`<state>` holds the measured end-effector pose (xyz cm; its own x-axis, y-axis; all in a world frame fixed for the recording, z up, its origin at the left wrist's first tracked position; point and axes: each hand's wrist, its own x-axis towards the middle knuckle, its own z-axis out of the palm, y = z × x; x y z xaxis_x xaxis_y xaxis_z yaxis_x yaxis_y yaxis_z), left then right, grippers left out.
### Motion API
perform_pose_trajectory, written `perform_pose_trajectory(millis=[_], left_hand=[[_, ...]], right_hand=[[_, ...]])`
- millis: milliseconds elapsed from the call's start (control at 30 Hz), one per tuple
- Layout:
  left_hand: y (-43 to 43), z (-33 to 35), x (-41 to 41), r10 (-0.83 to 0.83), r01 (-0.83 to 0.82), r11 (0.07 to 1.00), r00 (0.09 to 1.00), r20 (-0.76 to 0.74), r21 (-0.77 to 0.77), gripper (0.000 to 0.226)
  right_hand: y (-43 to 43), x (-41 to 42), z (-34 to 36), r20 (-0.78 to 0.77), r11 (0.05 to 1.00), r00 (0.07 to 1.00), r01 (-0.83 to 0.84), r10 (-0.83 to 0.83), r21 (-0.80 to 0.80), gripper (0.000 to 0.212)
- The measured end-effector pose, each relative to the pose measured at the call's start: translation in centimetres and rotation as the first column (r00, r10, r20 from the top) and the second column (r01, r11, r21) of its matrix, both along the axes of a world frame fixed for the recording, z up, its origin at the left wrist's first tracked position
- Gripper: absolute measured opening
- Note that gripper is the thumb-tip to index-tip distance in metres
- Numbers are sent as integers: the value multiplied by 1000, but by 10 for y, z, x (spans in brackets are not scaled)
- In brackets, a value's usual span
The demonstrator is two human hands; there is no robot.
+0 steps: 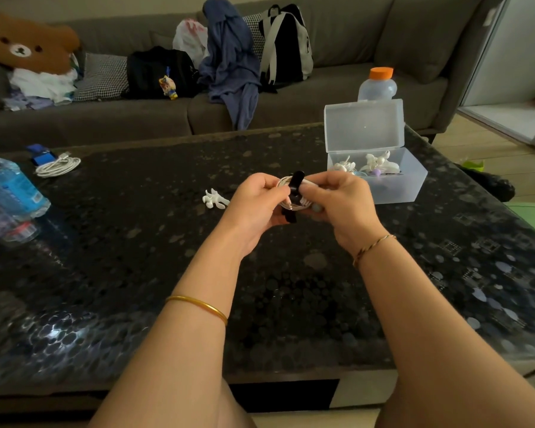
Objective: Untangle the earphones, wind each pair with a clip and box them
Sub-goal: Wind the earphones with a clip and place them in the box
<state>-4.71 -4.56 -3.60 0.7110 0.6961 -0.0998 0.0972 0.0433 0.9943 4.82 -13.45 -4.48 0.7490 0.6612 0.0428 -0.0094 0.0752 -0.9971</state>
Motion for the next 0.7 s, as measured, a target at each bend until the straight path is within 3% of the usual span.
perform_pose_trajectory(millis=[167, 400, 533, 700], left_hand=[[-4, 1, 2, -98, 96, 994, 995, 38, 45, 38], [-7, -2, 3, -93, 90, 994, 994, 53, 54, 40], [-6, -2, 4, 28, -25, 999, 993, 114, -29, 40], [-5, 0, 3, 5, 0, 999, 994, 109, -45, 28]], right_hand=[[-4, 6, 0, -141, 999, 989, -35, 37, 14, 7], [0, 6, -4, -93, 997, 995, 37, -43, -62, 3], [1, 3, -2, 59, 997, 998, 14, -9, -79, 15], [2, 3, -1, 19, 998, 1000, 17, -16, -60, 11]])
